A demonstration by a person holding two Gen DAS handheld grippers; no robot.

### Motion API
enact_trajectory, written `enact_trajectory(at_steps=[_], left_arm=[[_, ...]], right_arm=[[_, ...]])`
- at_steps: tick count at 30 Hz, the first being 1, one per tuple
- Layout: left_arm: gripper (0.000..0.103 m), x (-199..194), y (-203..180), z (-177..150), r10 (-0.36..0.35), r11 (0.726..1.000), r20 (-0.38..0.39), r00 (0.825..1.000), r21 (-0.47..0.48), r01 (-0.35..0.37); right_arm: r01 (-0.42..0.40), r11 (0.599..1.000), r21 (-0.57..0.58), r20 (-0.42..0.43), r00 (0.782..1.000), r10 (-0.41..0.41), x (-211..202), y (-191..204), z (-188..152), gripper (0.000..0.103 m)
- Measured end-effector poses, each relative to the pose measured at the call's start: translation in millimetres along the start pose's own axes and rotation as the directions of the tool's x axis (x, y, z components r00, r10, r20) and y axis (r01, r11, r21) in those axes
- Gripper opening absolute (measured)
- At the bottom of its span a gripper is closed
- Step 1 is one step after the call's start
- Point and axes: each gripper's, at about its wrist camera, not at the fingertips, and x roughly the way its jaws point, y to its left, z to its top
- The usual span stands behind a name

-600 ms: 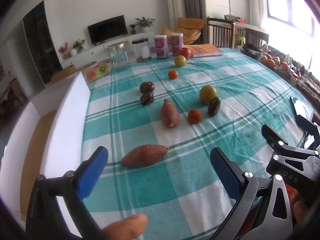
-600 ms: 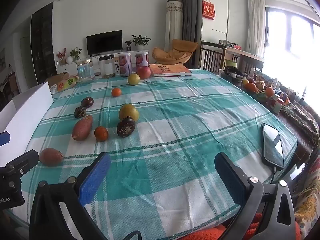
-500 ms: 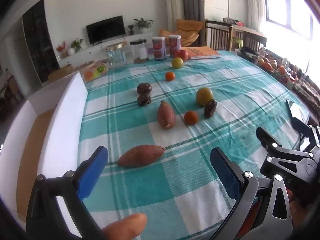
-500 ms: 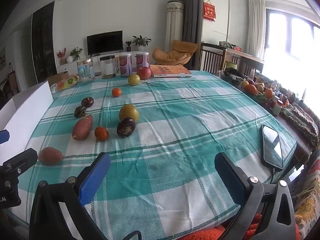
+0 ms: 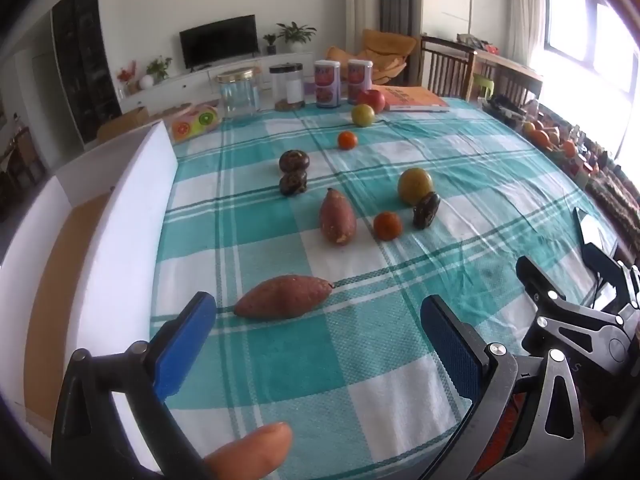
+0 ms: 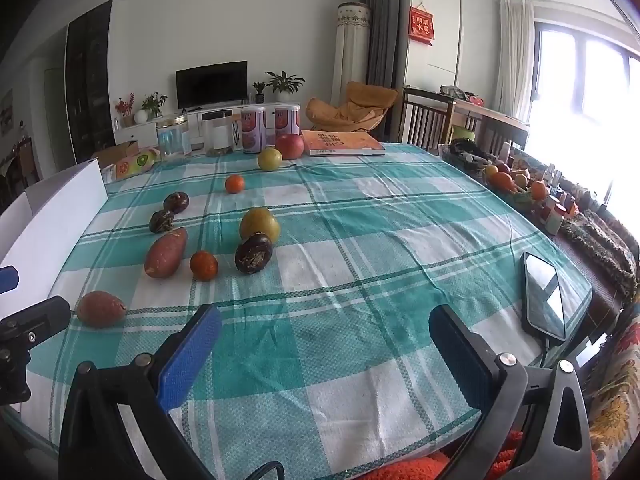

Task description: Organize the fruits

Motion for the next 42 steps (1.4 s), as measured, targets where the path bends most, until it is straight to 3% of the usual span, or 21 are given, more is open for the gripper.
enact_trajectory(at_steps=[15, 31, 36, 42], left_arm=[[0.102, -1, -2, -3, -0.051, 0.999, -0.005, 0.999, -0.006, 0.051], [0.102, 4, -6, -8, -0.034, 0.999, -0.038, 0.999, 0.012, 0.034], [0.102, 24, -5, -18, -0.003, 1.000, -0.124, 0.992, 0.014, 0.005], [0.102, 62, 11, -47, 0.005, 0.999, -0.270, 0.963, -0.031, -0.013]], right_arm=[[-0.002, 1.000, -0.003, -0.001, 1.000, 0.002, 2, -1, 0, 0.103], [-0.005, 1.000, 0.001, -0.001, 1.000, 0.005, 1, -2, 0, 0.103], [-0.007, 1.000, 0.003, -0.002, 1.000, 0.007, 1, -3, 1, 0.103], [-0.021, 0.999, 0.028, -0.011, 1.000, 0.022, 4, -5, -3, 0.103]])
